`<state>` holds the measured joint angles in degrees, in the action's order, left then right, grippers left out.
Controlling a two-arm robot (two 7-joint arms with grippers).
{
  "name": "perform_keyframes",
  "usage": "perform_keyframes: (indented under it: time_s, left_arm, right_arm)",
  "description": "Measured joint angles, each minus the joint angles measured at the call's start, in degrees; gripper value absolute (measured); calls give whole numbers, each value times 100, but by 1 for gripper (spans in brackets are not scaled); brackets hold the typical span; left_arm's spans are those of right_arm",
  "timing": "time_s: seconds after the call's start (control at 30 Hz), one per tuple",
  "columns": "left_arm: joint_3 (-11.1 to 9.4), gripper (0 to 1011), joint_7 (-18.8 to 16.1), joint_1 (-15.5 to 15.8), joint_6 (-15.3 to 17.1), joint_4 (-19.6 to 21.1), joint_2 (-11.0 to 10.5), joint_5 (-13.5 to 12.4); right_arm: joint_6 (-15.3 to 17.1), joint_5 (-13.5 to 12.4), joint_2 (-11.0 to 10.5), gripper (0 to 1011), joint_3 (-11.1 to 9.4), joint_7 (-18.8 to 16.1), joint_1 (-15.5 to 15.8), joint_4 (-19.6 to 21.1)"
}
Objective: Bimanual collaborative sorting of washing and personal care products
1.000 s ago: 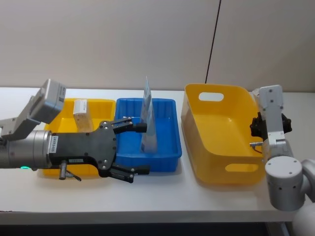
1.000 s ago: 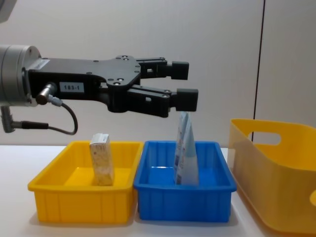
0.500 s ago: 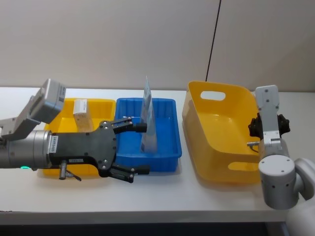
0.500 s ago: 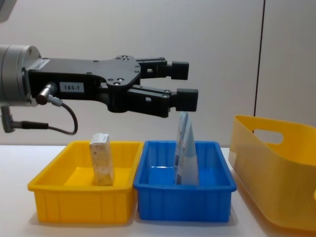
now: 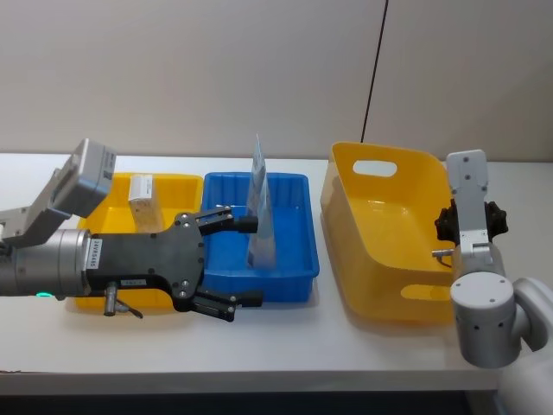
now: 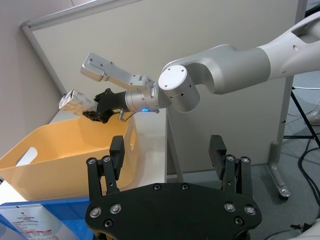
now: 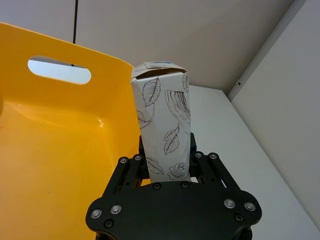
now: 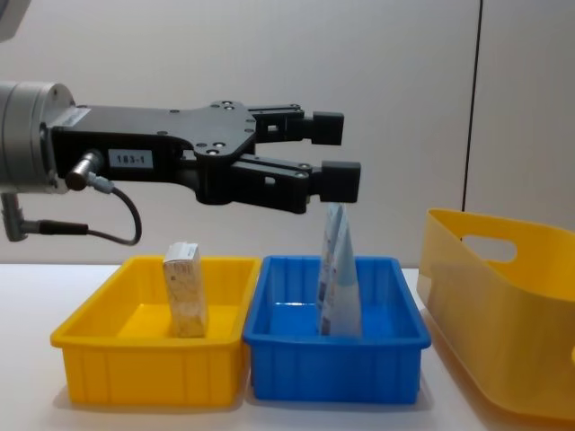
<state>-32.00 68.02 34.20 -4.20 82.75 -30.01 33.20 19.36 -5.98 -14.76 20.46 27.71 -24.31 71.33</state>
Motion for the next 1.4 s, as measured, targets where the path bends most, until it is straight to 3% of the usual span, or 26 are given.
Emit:
perform_keyframes:
  time_s: [1.4]
  left_arm:
    - [0, 1001, 0, 0, 0, 0, 0, 0]
  right_arm:
    - [0, 22, 23, 357, -13, 28, 0, -9]
